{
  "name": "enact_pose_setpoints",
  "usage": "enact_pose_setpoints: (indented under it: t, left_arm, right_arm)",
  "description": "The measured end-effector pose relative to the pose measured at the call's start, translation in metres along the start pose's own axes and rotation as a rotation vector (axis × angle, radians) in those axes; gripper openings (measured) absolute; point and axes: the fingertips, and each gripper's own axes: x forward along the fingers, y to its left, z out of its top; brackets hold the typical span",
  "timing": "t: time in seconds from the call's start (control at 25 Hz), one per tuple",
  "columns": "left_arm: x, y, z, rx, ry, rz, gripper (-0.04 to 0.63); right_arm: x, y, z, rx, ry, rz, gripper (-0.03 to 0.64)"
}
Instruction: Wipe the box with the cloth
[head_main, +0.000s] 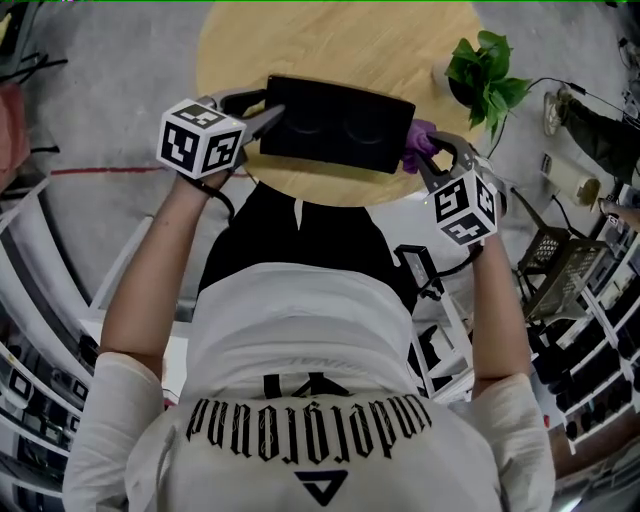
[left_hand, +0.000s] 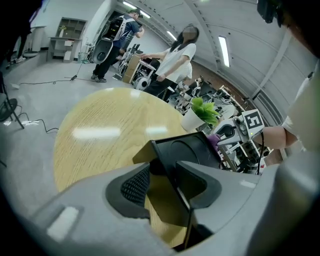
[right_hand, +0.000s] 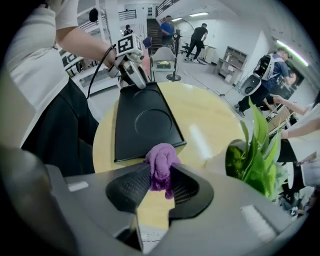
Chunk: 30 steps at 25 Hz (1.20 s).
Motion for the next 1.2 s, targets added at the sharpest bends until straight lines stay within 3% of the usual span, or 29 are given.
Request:
enact_pose_setpoints:
  t: [0.28, 0.4, 0.56, 0.76, 1.0, 1.2]
  left_arm:
    - [0.000, -0.001, 0.000, -0.010, -0.020, -0.005, 0.178]
    - [0.000, -0.002, 0.000, -0.012, -0.024, -0.007, 0.178]
    - [0.002, -0.002, -0.001, -0.016, -0.026, -0.012, 0.178]
    - [0.006, 0.000, -0.001, -0.029, -0.031, -0.015, 0.178]
    - [0.006, -0.003, -0.003, -0.039, -0.043, -0.009, 0.178]
    - [0.008, -0.002, -0.001, -0.052, -0.058, -0.011, 0.178]
  right_arm:
    - [-0.031, -0.033, 0.034, -0.111, -0.003, -0.091, 0.106]
    - [-0.052, -0.043, 0.067, -0.192, -0.055, -0.092, 0.106]
    - [-0.060, -0.054, 0.118, -0.364, -0.109, -0.031, 0.106]
    - [-0.019, -0.067, 0.155, -0.711, -0.040, 0.073, 0.106]
    - [0.037, -0.050, 0.143, -1.069, 0.097, 0.290, 0.106]
    - [0.060, -0.039, 0.126, -1.197, 0.160, 0.431, 0.106]
